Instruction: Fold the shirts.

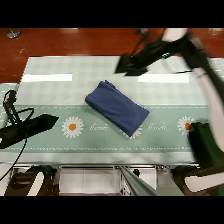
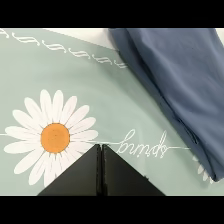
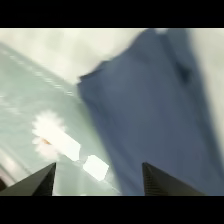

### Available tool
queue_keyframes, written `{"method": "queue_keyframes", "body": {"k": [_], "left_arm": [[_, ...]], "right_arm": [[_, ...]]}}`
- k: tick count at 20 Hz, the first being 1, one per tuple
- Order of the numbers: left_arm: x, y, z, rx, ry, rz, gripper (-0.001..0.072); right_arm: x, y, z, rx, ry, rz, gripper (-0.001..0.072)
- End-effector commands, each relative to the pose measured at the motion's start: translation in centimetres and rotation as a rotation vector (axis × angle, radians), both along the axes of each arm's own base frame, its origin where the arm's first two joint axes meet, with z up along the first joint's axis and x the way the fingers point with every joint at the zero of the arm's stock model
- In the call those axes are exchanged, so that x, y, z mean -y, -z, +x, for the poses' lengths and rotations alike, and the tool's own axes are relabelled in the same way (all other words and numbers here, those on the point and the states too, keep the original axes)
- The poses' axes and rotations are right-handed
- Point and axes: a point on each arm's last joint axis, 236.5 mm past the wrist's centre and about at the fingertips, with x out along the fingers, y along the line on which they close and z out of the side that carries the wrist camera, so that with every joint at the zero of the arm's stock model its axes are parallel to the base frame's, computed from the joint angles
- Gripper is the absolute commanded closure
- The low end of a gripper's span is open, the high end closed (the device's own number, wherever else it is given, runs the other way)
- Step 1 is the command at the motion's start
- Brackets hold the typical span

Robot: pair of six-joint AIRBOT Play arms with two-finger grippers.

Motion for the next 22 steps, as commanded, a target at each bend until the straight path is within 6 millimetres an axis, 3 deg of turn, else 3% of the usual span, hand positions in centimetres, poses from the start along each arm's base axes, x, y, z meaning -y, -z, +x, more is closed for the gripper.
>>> {"method": "queue_keyframes", "body": {"k": [1,2,4,6,8,9,11,16,19,22], "left_arm": [[-0.1,0.3,0.2,-0.004,-0.008,-0.005,0.0681],[-0.1,0.3,0.2,-0.004,-0.008,-0.005,0.0681],[0.1,0.3,0.2,-0.004,-0.005,-0.009,0.0681],[0.6,0.1,0.2,-0.009,-0.005,-0.037,0.0681],[0.7,0.4,0.3,-0.023,-0.006,-0.050,0.0681],[0.8,0.6,0.3,-0.036,-0.006,-0.056,0.0681],[1.4,1.1,0.3,-0.063,0.004,-0.075,0.0681],[3.8,2.7,-0.7,-0.133,0.097,-0.078,0.0681],[5.3,3.7,-1.3,-0.170,0.159,-0.071,0.0681],[6.5,4.3,-0.5,-0.155,0.177,-0.063,0.0681]], "right_arm": [[13.7,-2.4,-3.2,0.120,0.203,-0.266,0.0086],[15.9,-1.1,-5.1,0.139,0.298,-0.266,0.0086],[17.6,4.6,-9.8,0.089,0.491,-0.217,0.0086],[15.0,11.3,-14.4,-0.079,0.695,-0.009,0.0086],[10.0,14.5,-16.6,-0.224,0.782,0.312,0.0089],[8.7,15.7,-17.3,-0.253,0.776,0.362,0.0089],[7.5,18.5,-19.0,-0.328,0.730,0.302,0.0089],[5.8,21.4,-18.3,-0.450,0.599,0.209,0.0089],[5.0,21.5,-15.1,-0.444,0.567,0.215,0.0089],[4.0,22.1,-12.6,-0.454,0.548,0.207,0.0110]]}}
